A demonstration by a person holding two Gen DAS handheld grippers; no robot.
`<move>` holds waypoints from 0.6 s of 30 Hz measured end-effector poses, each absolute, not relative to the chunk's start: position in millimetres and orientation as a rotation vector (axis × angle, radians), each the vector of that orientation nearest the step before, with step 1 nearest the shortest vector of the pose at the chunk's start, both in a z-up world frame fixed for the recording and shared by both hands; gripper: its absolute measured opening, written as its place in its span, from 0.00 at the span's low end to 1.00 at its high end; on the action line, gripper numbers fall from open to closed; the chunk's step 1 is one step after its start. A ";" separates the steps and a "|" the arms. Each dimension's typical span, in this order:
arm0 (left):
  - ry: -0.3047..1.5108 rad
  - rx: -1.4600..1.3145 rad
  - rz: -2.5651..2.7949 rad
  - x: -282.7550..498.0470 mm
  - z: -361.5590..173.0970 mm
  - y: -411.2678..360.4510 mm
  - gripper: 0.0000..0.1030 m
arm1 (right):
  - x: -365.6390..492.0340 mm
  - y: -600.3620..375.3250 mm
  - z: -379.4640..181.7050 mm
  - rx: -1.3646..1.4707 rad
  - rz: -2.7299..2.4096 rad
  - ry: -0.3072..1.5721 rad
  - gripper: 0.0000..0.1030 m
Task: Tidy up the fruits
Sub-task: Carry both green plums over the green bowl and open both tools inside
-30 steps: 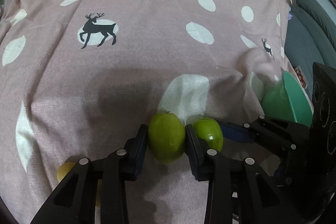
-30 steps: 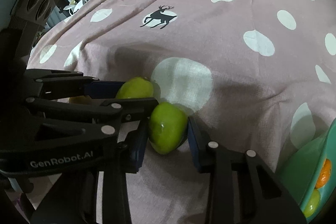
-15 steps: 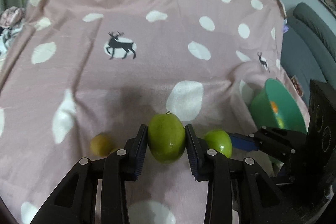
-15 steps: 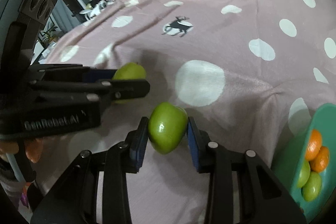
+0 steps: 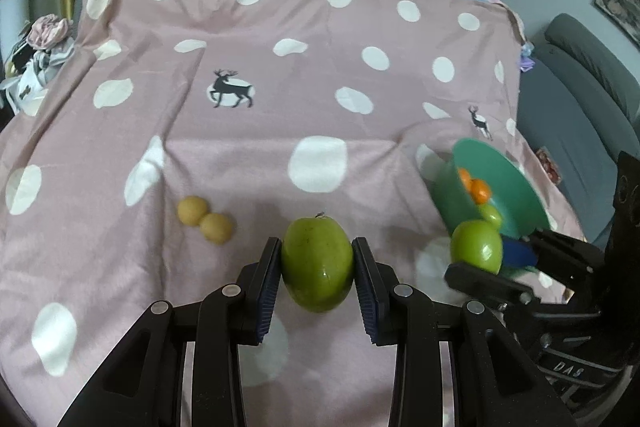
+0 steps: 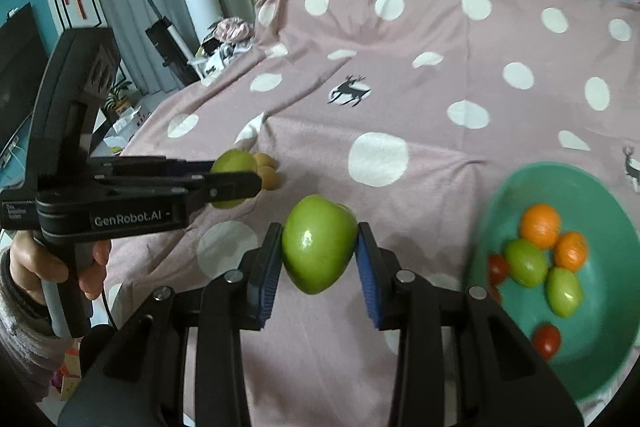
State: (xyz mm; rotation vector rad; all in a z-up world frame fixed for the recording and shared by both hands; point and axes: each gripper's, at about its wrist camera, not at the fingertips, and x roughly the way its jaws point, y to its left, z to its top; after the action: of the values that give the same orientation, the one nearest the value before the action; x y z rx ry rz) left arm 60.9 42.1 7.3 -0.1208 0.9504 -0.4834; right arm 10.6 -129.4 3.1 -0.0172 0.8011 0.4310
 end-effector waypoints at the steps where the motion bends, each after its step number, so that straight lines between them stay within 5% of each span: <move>1: 0.948 -0.117 -0.488 58.6 9.0 39.1 0.35 | 7.1 -134.5 5.7 -0.014 0.420 0.791 0.35; 18: 0.882 0.024 -0.614 39.5 41.2 -60.0 0.35 | -26.9 -214.0 25.5 0.068 0.237 0.667 0.35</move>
State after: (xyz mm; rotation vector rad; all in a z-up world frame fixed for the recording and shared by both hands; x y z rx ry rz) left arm 39.5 -60.0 41.2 0.0244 0.8816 -0.6142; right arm -26.9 -214.0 25.5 0.0681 0.6671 0.2369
